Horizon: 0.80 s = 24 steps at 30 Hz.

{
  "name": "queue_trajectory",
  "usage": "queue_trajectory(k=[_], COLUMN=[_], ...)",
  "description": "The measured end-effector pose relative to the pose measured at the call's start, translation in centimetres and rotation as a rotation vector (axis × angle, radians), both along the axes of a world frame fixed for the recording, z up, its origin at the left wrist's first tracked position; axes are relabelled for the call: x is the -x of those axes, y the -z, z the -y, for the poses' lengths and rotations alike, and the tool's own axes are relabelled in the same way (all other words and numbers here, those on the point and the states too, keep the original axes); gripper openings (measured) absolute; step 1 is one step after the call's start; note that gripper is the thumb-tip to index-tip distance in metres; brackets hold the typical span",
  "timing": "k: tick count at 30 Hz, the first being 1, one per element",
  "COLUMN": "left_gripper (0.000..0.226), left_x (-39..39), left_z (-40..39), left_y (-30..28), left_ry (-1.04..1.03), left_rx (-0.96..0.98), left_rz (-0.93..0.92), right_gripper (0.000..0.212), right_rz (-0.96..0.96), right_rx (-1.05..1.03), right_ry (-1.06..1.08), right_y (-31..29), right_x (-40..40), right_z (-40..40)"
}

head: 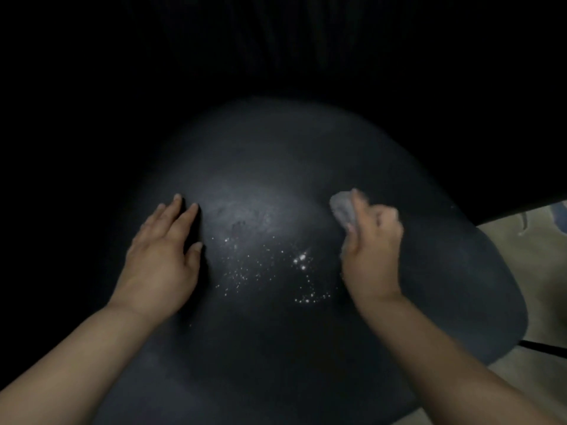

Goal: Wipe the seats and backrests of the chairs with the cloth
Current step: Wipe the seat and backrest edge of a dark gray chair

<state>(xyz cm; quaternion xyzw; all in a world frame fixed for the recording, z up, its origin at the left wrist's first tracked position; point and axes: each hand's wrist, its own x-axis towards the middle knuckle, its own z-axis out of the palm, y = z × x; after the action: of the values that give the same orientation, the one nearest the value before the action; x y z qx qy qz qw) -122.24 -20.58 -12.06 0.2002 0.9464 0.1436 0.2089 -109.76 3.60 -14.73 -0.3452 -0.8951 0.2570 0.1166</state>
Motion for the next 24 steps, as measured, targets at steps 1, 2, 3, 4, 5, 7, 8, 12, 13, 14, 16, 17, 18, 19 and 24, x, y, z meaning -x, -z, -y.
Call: queue_trajectory(k=[1,2,3,4,5,7,8,12,13,14,16,17,18,19,24], left_gripper=[0.062,0.062,0.061,0.061,0.061,0.062,0.062,0.062,0.062,0.061,0.061,0.060,0.060,0.060,0.060], left_x=[-0.3,-0.6,-0.7,-0.8,-0.8,-0.9,-0.9,-1.4,-1.7,-2.0,-2.4,-2.6,-2.7,-2.8,-3.0], left_z=[0.1,0.2,0.3,0.4,0.5,0.9,1.1,1.7,1.7,1.8,1.9,2.0,2.2,2.3,3.3], left_y=[0.1,0.2,0.2,0.3,0.2,0.2,0.2,0.3,0.3,0.2,0.2,0.2,0.1,0.1,0.0], left_ry=[0.006,0.007,0.004,-0.001,-0.004,0.001,0.008,0.024,0.022,0.018,0.011,0.013,0.019,0.025,-0.003], left_rx=[0.003,0.004,0.001,-0.007,-0.015,-0.018,-0.016,0.001,0.005,0.006,-0.004,-0.008,-0.009,-0.010,-0.003], left_rz=[0.007,0.013,0.012,0.010,0.007,0.002,0.000,0.005,0.006,0.005,0.001,0.000,-0.002,-0.005,-0.003], right_gripper=[0.062,0.064,0.064,0.064,0.061,0.052,0.050,0.051,0.052,0.055,0.062,0.063,0.062,0.060,0.060], right_rz=[0.009,0.014,0.007,-0.009,-0.040,-0.075,-0.069,0.015,0.019,0.006,-0.039,-0.056,-0.055,-0.048,0.015], right_rx=[0.027,0.064,0.096,0.121,0.138,0.071,0.007,-0.014,0.045,0.086,0.091,0.083,0.067,0.047,0.013], right_ry=[-0.073,-0.164,-0.238,-0.271,-0.254,-0.122,-0.029,0.053,-0.011,-0.091,-0.171,-0.149,-0.087,0.013,0.060], right_y=[0.0,0.1,0.1,0.0,-0.1,0.0,0.0,0.2,0.2,0.2,0.1,0.0,0.1,0.1,0.0], right_x=[-0.1,-0.3,-0.4,-0.4,-0.5,-1.7,-2.6,-4.4,-4.1,-3.8,-3.3,-3.3,-3.5,-3.7,-2.0], right_z=[2.2,4.2,5.6,5.9,5.3,2.6,1.1,3.7,6.2,8.3,9.9,8.9,7.3,5.7,8.1])
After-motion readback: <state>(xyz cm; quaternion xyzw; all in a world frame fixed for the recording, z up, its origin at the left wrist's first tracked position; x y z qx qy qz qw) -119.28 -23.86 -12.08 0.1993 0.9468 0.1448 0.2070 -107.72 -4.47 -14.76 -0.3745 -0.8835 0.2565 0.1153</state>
